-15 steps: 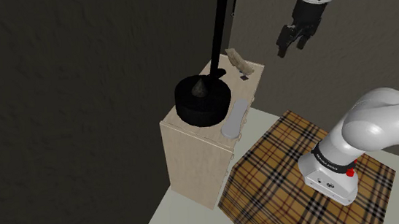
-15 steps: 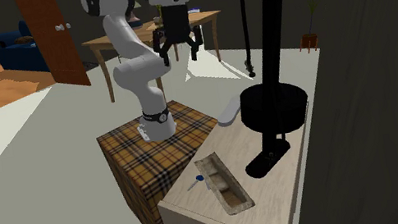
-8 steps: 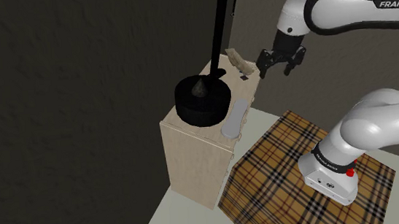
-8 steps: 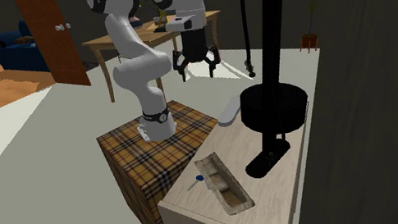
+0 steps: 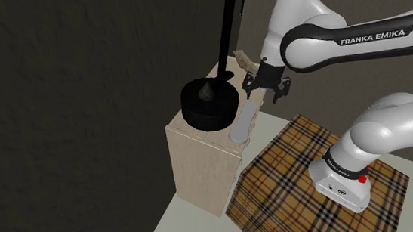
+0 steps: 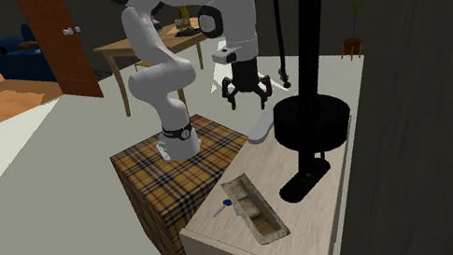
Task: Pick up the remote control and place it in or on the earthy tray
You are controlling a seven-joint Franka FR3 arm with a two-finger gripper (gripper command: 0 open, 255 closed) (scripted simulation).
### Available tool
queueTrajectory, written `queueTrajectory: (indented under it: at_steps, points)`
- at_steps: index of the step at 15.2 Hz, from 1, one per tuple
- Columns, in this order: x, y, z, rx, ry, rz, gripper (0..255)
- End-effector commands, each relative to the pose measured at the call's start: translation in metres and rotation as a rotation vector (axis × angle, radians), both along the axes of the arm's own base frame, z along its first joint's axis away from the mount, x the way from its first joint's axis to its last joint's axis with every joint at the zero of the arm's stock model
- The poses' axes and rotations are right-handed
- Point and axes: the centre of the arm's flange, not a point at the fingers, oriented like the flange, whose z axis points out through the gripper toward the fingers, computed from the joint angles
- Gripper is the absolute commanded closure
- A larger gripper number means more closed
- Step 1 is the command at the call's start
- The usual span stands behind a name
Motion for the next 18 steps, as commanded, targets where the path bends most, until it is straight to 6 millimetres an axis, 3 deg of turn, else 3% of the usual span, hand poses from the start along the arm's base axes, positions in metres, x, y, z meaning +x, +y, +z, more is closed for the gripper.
queueTrajectory:
  at_steps: [1, 3, 10, 18]
  points:
    - [0.012, 0.011, -0.019, 0.011, -0.005, -0.109, 0]
    - [0.022, 0.021, -0.037, 0.02, -0.009, -0.199, 0]
    - [0.023, 0.021, -0.074, 0.02, -0.009, -0.199, 0]
    - [0.023, 0.021, -0.077, 0.02, -0.009, -0.199, 0]
